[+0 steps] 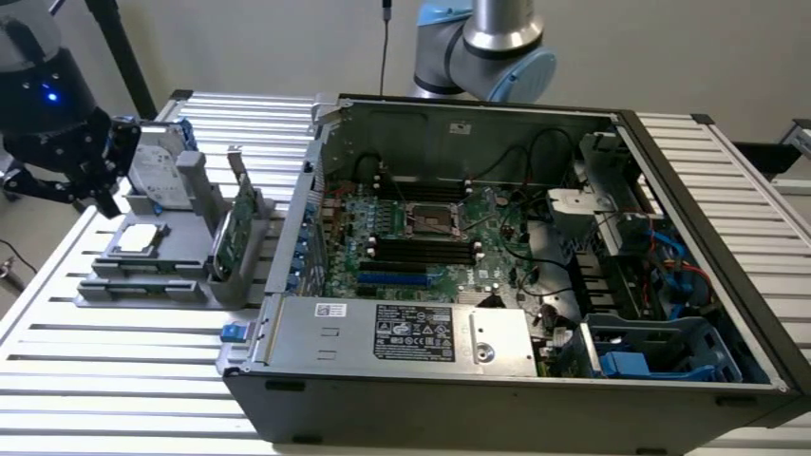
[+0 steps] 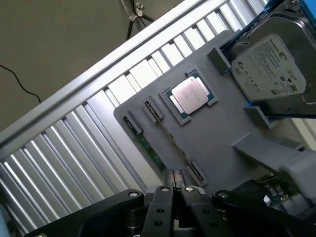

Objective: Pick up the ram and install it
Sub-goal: 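Pick up the ram and move it above insertion slot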

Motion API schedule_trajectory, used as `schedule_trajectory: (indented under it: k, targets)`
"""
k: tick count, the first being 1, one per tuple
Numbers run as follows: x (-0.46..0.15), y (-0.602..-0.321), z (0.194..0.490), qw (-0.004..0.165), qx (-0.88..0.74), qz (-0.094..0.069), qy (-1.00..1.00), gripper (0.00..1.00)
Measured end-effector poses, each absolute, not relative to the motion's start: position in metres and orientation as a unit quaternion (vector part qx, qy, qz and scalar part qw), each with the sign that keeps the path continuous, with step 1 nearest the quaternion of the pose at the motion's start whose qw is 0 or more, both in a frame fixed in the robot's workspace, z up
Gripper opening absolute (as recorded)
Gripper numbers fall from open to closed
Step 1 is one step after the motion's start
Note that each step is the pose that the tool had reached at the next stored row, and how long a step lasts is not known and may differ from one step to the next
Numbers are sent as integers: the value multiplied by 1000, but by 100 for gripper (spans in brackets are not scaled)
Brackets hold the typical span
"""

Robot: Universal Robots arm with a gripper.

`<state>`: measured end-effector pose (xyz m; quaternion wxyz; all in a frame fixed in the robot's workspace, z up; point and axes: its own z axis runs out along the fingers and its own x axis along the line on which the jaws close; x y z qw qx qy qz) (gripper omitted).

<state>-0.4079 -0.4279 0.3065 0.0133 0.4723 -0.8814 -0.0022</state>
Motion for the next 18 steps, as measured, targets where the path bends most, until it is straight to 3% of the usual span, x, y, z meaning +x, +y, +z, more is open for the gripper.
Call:
schedule_trajectory:
  k: [18]
  targets:
    - [-408,-428,294,13,609,0,-793,11]
